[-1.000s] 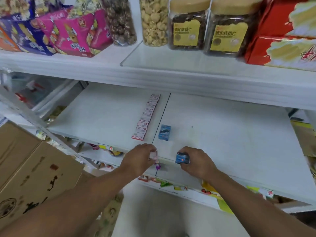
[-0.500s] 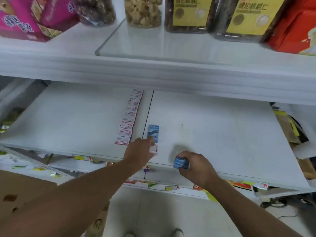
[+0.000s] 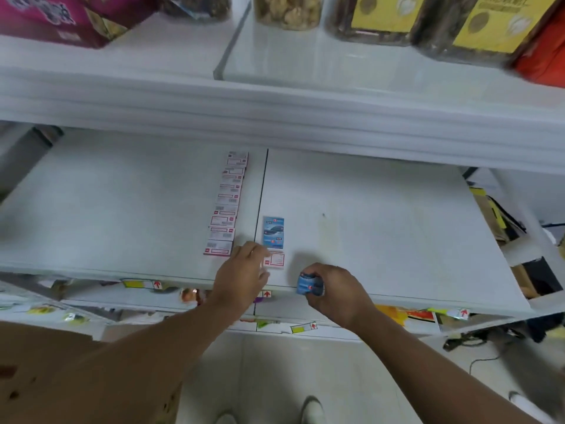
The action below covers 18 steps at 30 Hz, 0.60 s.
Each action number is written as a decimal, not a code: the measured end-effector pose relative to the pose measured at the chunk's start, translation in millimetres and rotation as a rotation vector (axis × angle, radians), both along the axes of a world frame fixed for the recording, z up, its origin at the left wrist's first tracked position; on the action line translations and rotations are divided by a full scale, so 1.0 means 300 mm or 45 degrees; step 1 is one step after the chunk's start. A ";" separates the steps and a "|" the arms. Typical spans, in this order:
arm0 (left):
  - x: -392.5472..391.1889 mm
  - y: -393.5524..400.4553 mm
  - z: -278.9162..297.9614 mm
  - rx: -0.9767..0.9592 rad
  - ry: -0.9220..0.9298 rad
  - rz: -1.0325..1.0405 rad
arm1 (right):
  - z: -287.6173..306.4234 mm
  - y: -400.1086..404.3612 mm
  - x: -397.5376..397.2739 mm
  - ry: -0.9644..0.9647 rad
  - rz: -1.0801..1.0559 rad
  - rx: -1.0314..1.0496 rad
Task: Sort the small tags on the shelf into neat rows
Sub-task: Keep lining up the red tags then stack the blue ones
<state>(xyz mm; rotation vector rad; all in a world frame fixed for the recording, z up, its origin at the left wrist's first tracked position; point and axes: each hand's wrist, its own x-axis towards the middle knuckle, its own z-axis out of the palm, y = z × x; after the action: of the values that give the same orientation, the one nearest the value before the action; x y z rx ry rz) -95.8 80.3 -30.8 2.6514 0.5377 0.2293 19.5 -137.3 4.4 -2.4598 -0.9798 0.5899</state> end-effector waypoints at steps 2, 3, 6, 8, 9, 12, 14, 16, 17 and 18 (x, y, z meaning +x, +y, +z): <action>-0.077 -0.001 -0.006 -0.029 -0.042 0.038 | 0.005 0.036 -0.017 -0.033 0.025 -0.014; -0.116 -0.001 -0.012 -0.053 -0.041 0.057 | 0.006 0.058 -0.025 -0.045 0.044 -0.012; -0.219 -0.005 -0.044 -0.112 -0.028 0.107 | -0.005 0.123 -0.049 -0.067 0.113 -0.013; -0.270 -0.007 -0.069 -0.177 -0.048 0.129 | -0.025 0.163 -0.065 -0.093 0.151 -0.033; -0.292 -0.009 -0.078 -0.199 -0.046 0.143 | -0.037 0.180 -0.072 -0.102 0.156 -0.039; -0.338 -0.022 -0.094 -0.232 -0.046 0.177 | -0.069 0.219 -0.089 -0.159 0.152 -0.061; -0.352 -0.038 -0.095 -0.238 -0.070 0.191 | -0.079 0.236 -0.095 -0.207 0.156 -0.089; -0.355 -0.056 -0.098 -0.244 -0.063 0.215 | -0.087 0.250 -0.092 -0.249 0.161 -0.104; -0.355 -0.063 -0.105 -0.254 -0.051 0.235 | -0.095 0.256 -0.090 -0.255 0.156 -0.095; -0.355 -0.071 -0.115 -0.268 -0.039 0.251 | -0.105 0.261 -0.090 -0.244 0.143 -0.077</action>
<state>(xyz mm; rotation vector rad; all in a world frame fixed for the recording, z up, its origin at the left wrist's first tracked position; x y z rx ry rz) -202.3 58.9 -65.4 2.3891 0.7704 0.2559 -7.4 -58.9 -27.1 -2.5647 -1.1972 0.4305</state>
